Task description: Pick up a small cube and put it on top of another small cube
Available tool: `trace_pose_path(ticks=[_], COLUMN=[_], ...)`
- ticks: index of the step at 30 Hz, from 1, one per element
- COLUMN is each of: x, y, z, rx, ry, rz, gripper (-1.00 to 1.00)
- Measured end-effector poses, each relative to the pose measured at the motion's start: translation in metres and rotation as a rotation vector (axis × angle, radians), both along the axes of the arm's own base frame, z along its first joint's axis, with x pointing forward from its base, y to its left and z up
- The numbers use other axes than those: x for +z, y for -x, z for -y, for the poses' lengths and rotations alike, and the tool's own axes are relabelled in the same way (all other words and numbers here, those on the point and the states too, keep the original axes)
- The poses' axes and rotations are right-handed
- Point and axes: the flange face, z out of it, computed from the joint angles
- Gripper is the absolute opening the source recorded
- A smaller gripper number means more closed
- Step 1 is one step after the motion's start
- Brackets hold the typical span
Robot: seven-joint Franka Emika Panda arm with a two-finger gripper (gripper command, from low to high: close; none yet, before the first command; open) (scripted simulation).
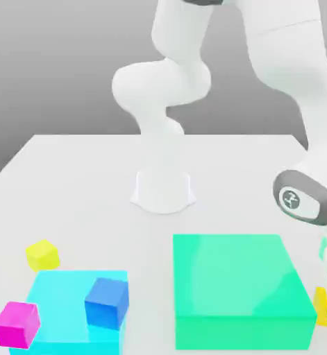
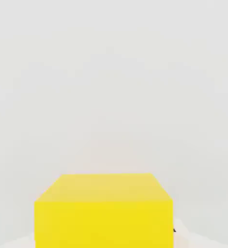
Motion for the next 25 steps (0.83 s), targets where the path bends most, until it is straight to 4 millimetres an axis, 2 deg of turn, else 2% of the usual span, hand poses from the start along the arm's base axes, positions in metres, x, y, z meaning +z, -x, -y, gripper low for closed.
trace_pose_path(ticks=[2,4,6,10,13,15,17,18,19,20,21,22,25], x=[0.026,0.043,0.059,0.090,0.110,0.123,0.138,0.141,0.135,0.124,0.111,0.101,0.101], y=[0.000,0.004,-0.008,-0.049,-0.064,-0.069,-0.063,-0.057,-0.050,-0.048,-0.051,-0.051,-0.051], z=[0.000,-0.002,0.018,0.113,0.188,0.258,0.336,0.375,0.409,0.414,0.400,0.396,0.396], rx=[0.000,-0.001,-0.040,-0.193,-0.311,-0.429,-0.559,-0.621,-0.682,-0.686,-0.651,-0.641,-0.641], ry=[0.000,-0.017,-0.028,-0.011,-0.001,0.002,0.002,0.000,-0.002,-0.003,-0.002,-0.001,-0.001], rz=[0.000,-0.011,-0.016,-0.004,0.000,0.000,-0.001,-0.001,-0.001,-0.001,-0.001,-0.001,-0.001], gripper=[-1.00,-1.00,-1.00,-1.00,-1.00,-1.00,-1.00,-1.00,-1.00,-1.00,-1.00,1.00,1.00])
